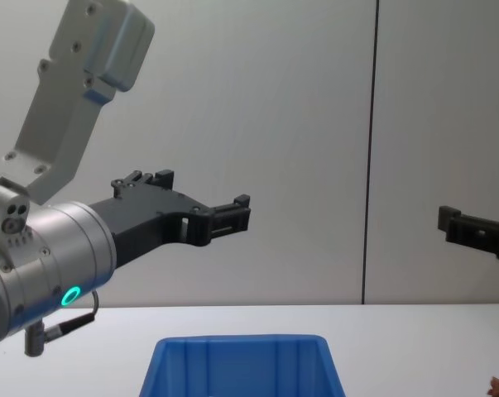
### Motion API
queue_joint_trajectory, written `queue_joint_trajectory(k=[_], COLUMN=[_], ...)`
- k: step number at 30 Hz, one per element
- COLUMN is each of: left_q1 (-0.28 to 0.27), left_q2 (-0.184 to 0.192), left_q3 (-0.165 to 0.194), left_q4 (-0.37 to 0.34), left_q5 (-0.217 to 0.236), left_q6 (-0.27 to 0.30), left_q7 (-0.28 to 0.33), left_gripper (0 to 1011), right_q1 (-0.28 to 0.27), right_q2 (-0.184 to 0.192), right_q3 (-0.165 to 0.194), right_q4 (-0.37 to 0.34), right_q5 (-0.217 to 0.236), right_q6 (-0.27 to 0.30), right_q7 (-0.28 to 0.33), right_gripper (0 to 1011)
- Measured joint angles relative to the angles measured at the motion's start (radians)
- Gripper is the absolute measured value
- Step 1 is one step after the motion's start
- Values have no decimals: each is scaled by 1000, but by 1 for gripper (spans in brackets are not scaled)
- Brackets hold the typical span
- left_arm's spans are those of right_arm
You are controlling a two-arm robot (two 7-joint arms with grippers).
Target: Pick up the two dolls from the table and place them into the box.
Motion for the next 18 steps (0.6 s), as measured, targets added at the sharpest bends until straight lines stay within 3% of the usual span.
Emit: queue_joint_trajectory(k=[18], left_q1=[0], left_q2=[0], left_q3=[0], left_q4=[0], left_q5=[0], left_q6=[0], left_q7=[0], left_gripper=[1001], right_q1=[0], right_q2=[0], right_q3=[0], right_q4=[0], right_q5=[0], right_q6=[0], right_q7=[0], right_gripper=[1001])
